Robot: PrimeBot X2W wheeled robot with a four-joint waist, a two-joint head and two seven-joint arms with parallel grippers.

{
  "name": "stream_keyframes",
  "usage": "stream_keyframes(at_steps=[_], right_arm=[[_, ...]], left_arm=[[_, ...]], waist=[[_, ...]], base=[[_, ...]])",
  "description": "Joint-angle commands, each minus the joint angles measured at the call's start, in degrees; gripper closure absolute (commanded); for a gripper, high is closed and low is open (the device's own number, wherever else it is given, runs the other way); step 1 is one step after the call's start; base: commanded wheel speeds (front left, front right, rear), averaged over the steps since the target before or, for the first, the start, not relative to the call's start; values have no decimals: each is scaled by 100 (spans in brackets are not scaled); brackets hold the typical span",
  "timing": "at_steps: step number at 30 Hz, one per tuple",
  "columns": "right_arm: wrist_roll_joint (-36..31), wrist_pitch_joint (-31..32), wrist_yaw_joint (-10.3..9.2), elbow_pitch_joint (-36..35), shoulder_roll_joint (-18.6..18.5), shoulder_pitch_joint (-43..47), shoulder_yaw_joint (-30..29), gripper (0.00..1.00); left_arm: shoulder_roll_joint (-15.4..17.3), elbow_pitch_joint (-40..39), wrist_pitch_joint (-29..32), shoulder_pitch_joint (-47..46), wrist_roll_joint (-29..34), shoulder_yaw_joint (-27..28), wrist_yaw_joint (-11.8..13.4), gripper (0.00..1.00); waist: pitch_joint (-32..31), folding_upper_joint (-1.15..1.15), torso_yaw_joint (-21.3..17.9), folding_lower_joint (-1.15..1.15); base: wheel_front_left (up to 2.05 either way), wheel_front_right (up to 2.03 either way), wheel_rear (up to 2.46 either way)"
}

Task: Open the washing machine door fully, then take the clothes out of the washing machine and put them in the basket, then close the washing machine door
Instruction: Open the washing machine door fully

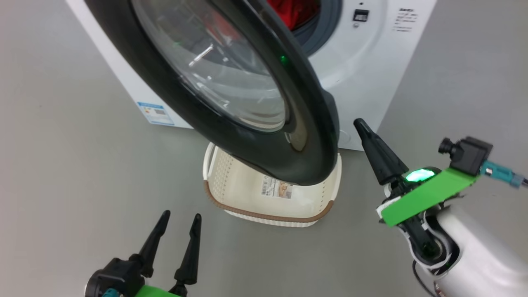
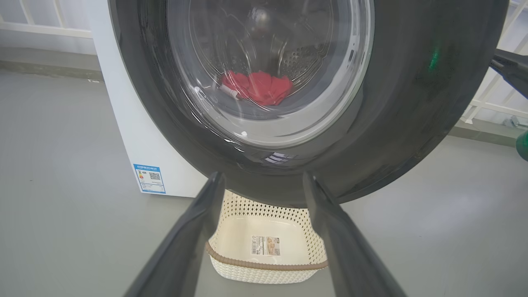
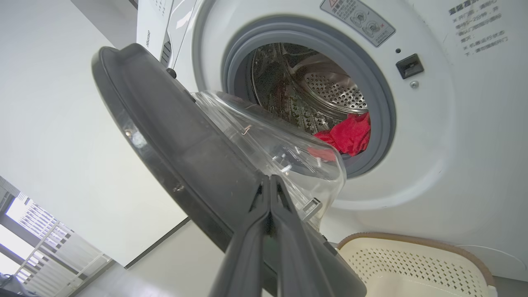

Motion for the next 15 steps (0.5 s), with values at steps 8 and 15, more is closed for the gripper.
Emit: stream_keyframes(at_steps=[8,15], right_arm=[[1324,137,37,-63,-650,-692,737,100],[2019,688,37,-130,-933,-944,1112,100]], left_arm=[[76,-140,-51,-163,-152,12,69,0],[76,-124,-51,-234,-222,-33,100,0]], waist=[[247,0,369,0],[325,0,541,0]], base=[[0,0,0],[0,0,0]])
